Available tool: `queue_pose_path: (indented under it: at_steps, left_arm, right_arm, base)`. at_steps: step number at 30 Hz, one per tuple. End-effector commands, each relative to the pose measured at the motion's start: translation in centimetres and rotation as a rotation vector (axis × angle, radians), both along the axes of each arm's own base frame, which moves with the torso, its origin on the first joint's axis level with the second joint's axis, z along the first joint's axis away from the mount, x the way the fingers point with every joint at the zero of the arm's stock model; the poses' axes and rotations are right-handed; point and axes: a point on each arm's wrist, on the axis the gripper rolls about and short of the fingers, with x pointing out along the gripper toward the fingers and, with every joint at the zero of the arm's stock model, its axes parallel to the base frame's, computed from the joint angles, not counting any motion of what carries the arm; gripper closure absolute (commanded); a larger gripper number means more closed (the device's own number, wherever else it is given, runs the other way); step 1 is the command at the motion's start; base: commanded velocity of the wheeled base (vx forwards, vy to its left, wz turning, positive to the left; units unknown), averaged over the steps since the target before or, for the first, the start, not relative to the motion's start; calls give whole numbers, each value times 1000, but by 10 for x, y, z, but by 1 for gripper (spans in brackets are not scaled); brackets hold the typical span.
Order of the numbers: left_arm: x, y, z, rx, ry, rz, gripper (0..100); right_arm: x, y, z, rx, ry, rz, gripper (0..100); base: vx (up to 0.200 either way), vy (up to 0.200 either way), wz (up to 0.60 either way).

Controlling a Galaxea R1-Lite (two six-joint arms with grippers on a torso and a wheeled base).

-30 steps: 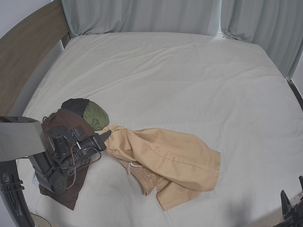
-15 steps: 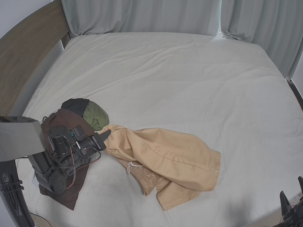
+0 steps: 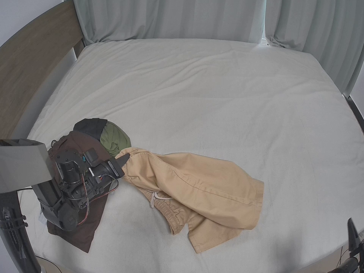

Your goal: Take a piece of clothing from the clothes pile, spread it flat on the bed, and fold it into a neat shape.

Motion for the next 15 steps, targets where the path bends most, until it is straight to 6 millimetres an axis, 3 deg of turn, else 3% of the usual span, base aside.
queue_pose_path:
  at_steps: [1, 6, 14, 15]
  left_arm:
    - [3, 2, 1, -2, -11, 8, 100]
    - [2, 2, 2, -4, -15, 8, 100]
    - [2, 0, 2, -2, -14, 2, 100]
    - [0, 0, 1, 0, -6, 0, 100]
  right_arm:
    - [-6, 3, 69, 19, -147, 11, 0]
    - [3, 5, 63, 155, 56, 173, 0]
    - [26, 7, 73, 184, 216, 277, 0]
    - [38, 7, 80, 188, 277, 336, 0]
  base:
    - [0, 0, 0]
    - [0, 0, 0]
    - [0, 0, 0]
    - [0, 0, 0]
